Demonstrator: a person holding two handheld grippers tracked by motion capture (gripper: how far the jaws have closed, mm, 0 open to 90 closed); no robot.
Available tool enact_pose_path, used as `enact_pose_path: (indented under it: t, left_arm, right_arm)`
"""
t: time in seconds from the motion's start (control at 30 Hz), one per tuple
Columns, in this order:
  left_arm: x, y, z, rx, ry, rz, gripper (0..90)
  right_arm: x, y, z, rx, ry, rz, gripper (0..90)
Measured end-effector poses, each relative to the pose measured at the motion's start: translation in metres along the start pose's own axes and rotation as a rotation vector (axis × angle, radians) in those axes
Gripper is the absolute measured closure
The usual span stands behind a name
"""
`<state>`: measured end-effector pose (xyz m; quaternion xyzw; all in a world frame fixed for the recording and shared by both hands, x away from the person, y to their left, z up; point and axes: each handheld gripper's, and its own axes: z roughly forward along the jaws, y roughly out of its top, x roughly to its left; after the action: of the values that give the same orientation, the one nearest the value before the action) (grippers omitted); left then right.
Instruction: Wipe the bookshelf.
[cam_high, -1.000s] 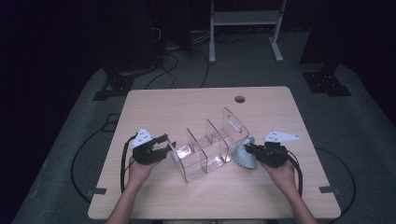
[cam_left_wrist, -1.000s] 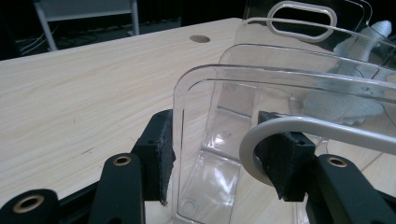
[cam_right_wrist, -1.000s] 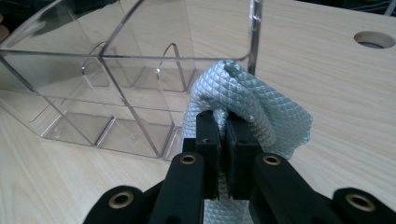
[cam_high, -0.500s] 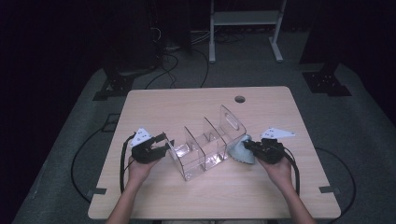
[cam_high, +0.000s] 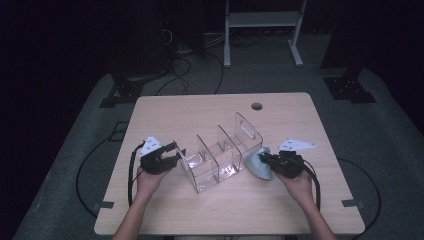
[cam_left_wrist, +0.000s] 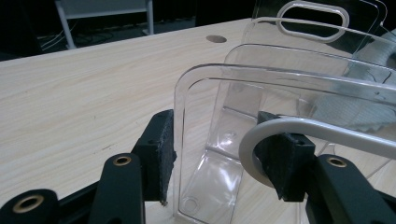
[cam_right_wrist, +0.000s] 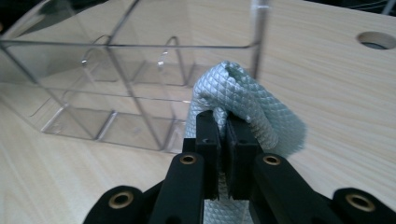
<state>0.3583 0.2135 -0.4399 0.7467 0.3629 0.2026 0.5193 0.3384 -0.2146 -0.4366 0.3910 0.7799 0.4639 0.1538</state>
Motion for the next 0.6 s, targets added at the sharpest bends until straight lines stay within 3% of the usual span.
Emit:
enact_pose_path:
  t: [0.17, 0.3, 0.4, 0.47, 0.6]
  left_arm:
    - [0.001, 0.0, 0.0, 0.0, -0.009, 0.006, 48.0]
    - [0.001, 0.0, 0.0, 0.0, -0.013, 0.011, 48.1]
    - [0.001, 0.0, 0.0, 0.003, -0.014, 0.015, 48.0]
    - [0.001, -0.001, -0.001, 0.0, -0.016, 0.02, 47.9]
    - [0.002, -0.001, 0.0, -0.005, -0.019, 0.014, 47.9]
  right_arm:
    - [-0.004, 0.003, -0.001, -0.012, 0.003, 0.016, 85.2]
    - [0.014, 0.003, 0.009, 0.016, 0.076, -0.021, 85.2]
    - [0.027, 0.005, 0.012, 0.03, 0.099, -0.06, 85.2]
    - [0.027, 0.005, 0.012, 0.03, 0.092, -0.063, 85.2]
    - [0.002, 0.005, 0.006, 0.005, 0.035, -0.003, 85.2]
